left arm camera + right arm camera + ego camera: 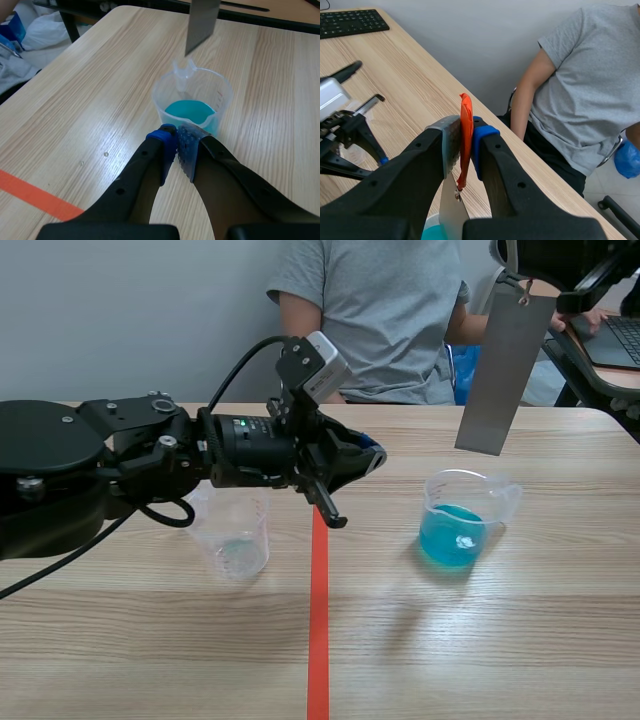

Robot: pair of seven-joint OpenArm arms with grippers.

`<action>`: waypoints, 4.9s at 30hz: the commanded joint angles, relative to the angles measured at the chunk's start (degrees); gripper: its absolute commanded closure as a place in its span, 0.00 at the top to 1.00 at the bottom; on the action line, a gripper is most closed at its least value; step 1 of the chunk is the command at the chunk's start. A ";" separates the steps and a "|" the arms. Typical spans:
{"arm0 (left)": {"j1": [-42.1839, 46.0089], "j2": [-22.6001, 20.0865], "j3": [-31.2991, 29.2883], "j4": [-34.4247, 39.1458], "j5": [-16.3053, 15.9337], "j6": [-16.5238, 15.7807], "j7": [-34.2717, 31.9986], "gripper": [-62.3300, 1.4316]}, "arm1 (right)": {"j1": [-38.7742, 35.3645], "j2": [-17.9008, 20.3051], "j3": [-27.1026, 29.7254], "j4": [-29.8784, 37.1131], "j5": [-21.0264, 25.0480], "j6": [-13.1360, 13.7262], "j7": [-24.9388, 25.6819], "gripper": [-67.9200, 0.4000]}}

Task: Do the redox reaction experiment.
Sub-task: 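Raise the plate and point at it, then put the plate into the left beaker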

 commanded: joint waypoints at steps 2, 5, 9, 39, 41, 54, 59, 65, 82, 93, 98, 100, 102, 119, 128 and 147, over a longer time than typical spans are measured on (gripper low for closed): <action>-1.53 3.19 -0.15 -0.68 1.29 -0.07 -1.40 0.10 | 0.52 0.92 0.55 0.52 0.68 0.33 0.48 0.02; -2.36 6.56 -0.15 -3.54 2.16 -0.07 -1.79 0.10 | 0.52 0.92 0.55 0.52 0.83 0.33 0.50 0.02; -2.84 10.05 -0.15 -6.19 2.32 -0.07 -1.99 0.10 | 0.52 0.92 0.55 0.52 0.83 0.33 0.48 0.02; -2.97 12.76 -0.15 -9.29 3.63 4.85 -3.28 0.10 | 0.55 0.92 0.55 0.52 0.83 0.33 0.50 0.02; -2.97 12.76 -0.15 -9.29 3.63 4.85 -3.30 0.10 | 0.55 0.92 0.55 0.52 0.83 0.33 0.50 0.02; -2.97 12.76 -0.15 -9.29 3.63 4.85 -3.32 0.10 | 0.55 0.92 0.55 0.52 0.83 0.33 0.70 0.02; -2.97 12.76 -0.15 -9.29 3.63 4.85 -3.32 0.10 | 0.55 0.92 0.55 0.52 0.83 0.33 0.70 0.02; -2.97 12.55 -0.15 -9.29 3.61 4.81 -3.28 0.10 | 0.55 0.92 0.55 0.52 0.83 0.33 0.72 0.02; 3.06 -10.82 -7.41 11.47 -6.56 4.07 -0.59 0.10 | 0.55 0.92 0.55 0.52 0.81 0.33 1.20 0.02; 31.08 -33.79 -29.55 28.81 -7.02 7.87 -0.24 0.10 | 0.55 0.92 0.55 0.52 0.81 0.33 1.31 0.02; 50.27 -35.71 -43.71 30.47 -6.95 10.78 -0.26 0.10 | 0.55 0.92 0.55 0.52 0.81 0.33 1.33 0.02; 57.75 -35.36 -49.33 30.95 -6.97 10.93 -0.31 0.10 | 0.55 0.92 0.55 0.52 0.81 0.33 1.33 0.02; 64.63 -34.25 -54.49 31.47 -6.95 10.93 -0.31 0.10 | 0.55 0.92 0.55 0.52 0.81 0.33 1.33 0.02; 90.47 -17.46 -71.84 31.63 -2.19 11.10 -0.79 0.10 | 0.55 0.92 0.55 0.52 0.83 0.33 1.38 0.02; 93.24 -13.00 -71.84 31.61 -2.19 11.10 -0.90 0.10 | 0.57 0.92 0.55 0.52 0.83 0.33 1.38 0.02; 93.39 -12.57 -71.84 31.23 -2.19 11.08 -0.63 0.10 | 2.21 0.92 -0.33 0.52 0.83 0.33 2.21 0.02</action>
